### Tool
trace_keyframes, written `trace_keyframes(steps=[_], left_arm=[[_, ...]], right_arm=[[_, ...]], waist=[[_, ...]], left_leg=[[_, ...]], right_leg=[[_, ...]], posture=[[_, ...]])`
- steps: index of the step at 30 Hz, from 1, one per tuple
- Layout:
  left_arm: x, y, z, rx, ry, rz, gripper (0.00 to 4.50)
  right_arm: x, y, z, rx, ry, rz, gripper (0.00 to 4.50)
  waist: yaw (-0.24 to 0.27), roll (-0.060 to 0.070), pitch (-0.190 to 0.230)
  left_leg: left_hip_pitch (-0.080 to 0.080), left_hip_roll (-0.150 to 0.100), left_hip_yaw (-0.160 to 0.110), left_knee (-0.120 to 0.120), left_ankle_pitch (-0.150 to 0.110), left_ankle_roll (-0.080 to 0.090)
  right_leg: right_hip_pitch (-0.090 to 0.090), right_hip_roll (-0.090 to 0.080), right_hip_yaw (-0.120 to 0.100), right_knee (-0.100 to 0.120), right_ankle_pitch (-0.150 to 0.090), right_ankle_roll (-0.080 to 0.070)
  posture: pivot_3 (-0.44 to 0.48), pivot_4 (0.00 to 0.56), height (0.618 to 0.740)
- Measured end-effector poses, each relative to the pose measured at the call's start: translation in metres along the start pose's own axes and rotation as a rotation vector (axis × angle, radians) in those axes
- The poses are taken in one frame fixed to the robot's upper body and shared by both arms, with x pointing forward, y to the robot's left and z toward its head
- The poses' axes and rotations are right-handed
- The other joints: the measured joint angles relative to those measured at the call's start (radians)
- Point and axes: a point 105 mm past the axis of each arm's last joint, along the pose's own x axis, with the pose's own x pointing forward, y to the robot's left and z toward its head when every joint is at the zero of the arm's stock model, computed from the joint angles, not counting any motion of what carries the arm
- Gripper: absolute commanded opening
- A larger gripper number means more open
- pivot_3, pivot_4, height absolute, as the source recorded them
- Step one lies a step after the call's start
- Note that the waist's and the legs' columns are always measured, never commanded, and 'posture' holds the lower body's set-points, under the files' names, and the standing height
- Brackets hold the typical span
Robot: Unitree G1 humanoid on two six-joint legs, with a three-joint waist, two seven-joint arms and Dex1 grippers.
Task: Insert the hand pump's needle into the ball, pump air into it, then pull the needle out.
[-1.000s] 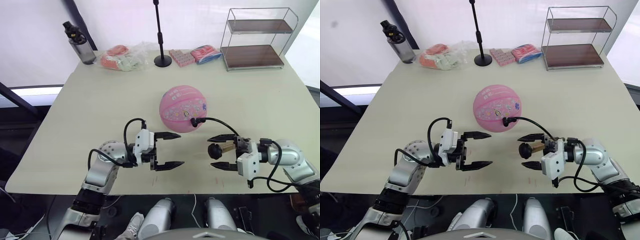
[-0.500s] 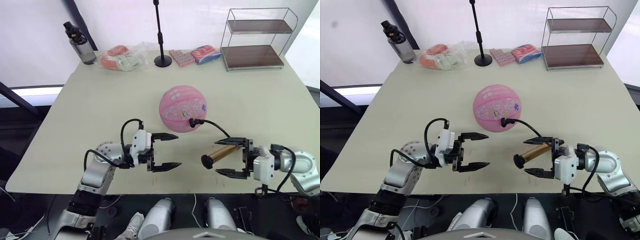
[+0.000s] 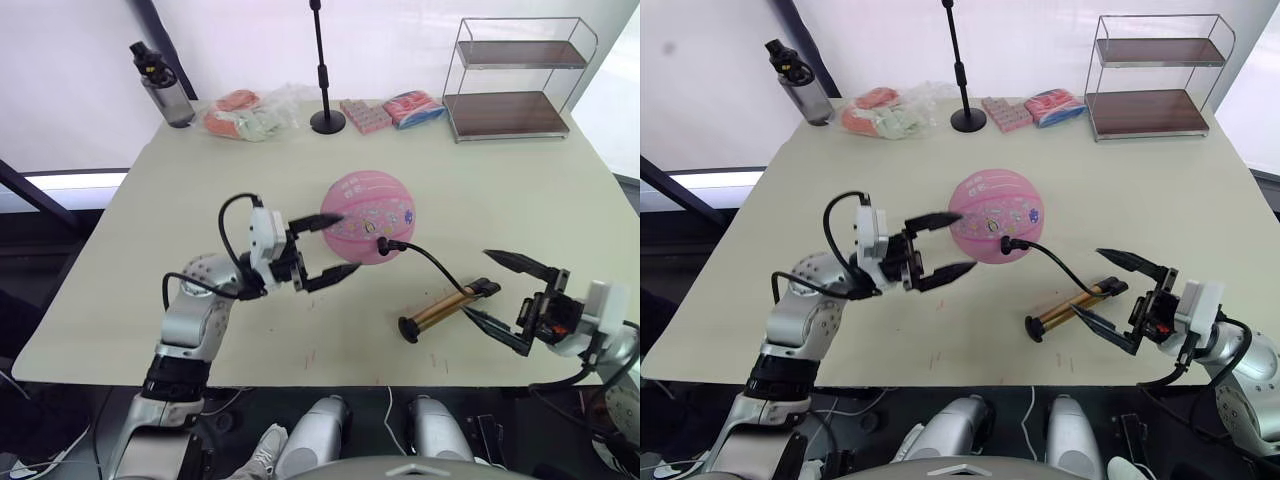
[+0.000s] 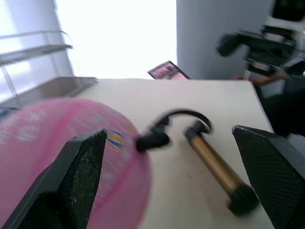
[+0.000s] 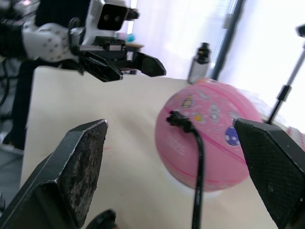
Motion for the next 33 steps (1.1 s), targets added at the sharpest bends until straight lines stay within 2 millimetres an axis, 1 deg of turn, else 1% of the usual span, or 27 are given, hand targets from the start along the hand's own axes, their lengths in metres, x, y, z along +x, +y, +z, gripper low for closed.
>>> trace_keyframes(steps=[4, 7, 10, 13, 18, 22, 25, 29, 33], left_arm=[[0.015, 0.021, 0.011, -0.03, -0.037, 0.104, 4.5], [0.024, 0.035, 0.016, -0.042, -0.037, 0.156, 4.5], [0.038, 0.057, 0.026, -0.036, -0.027, 0.203, 4.5], [0.051, 0.071, 0.033, -0.03, -0.017, 0.229, 4.5], [0.063, 0.091, 0.026, -0.039, 0.067, 0.253, 4.5], [0.069, 0.095, 0.014, -0.046, 0.132, 0.233, 4.5], [0.073, 0.091, 0.003, -0.085, 0.156, 0.208, 4.5], [0.078, 0.084, -0.003, -0.107, 0.176, 0.175, 4.5], [0.079, 0.083, -0.006, -0.116, 0.189, 0.174, 4.5]], right_arm=[[-0.008, 0.003, 0.0, 0.038, 0.003, -0.042, 4.41], [-0.008, 0.008, -0.002, 0.06, 0.001, -0.044, 4.41], [-0.007, 0.012, -0.003, 0.06, 0.0, -0.044, 4.41], [-0.005, 0.013, -0.004, 0.059, -0.007, -0.049, 4.41], [-0.003, 0.015, -0.003, 0.041, -0.004, -0.034, 4.41], [0.001, 0.015, -0.001, 0.04, -0.015, -0.031, 4.41], [0.005, 0.016, 0.0, 0.036, -0.022, -0.031, 4.41], [0.007, 0.015, -0.001, 0.026, -0.021, -0.038, 4.41], [0.01, 0.013, -0.001, 0.013, -0.023, -0.057, 4.41]], waist=[[0.002, -0.001, 0.0], [0.0, -0.002, 0.001], [0.0, -0.004, 0.002], [0.0, -0.005, 0.003], [0.0, -0.006, 0.003], [-0.002, -0.006, 0.003], [-0.001, -0.006, 0.004], [-0.002, -0.007, 0.004], [-0.002, -0.007, 0.004]], left_leg=[[-0.001, 0.0, -0.001, 0.002, 0.0, 0.0], [-0.001, 0.0, 0.0, 0.005, 0.0, 0.0], [-0.002, 0.0, 0.0, 0.008, 0.0, 0.0], [-0.002, 0.0, 0.0, 0.01, 0.0, 0.0], [-0.002, 0.0, -0.001, 0.01, 0.0, 0.0], [-0.002, 0.0, -0.001, 0.009, 0.0, 0.0], [-0.003, 0.0, -0.001, 0.01, 0.0, 0.0], [-0.003, 0.0, -0.001, 0.01, 0.0, 0.0], [-0.003, 0.0, -0.001, 0.01, 0.0, 0.0]], right_leg=[[0.0, 0.0, -0.001, 0.001, 0.0, 0.0], [0.0, 0.001, -0.001, 0.002, 0.0, 0.0], [0.001, 0.001, -0.001, 0.003, 0.001, 0.001], [0.002, 0.002, -0.001, 0.003, 0.001, 0.002], [0.001, 0.002, -0.001, 0.003, 0.001, 0.001], [0.001, 0.002, -0.001, 0.003, 0.001, 0.001], [0.0, 0.002, -0.001, 0.003, 0.001, 0.001], [0.0, 0.002, -0.001, 0.003, 0.001, 0.001], [0.0, 0.002, -0.001, 0.003, 0.001, 0.001]], posture=[[0.0, 0.15, 0.736], [0.0, 0.15, 0.736], [0.0, 0.15, 0.736], [0.0, 0.15, 0.736], [0.0, 0.15, 0.736], [0.0, 0.15, 0.736], [0.0, 0.15, 0.736], [0.0, 0.15, 0.736], [0.0, 0.15, 0.736]])
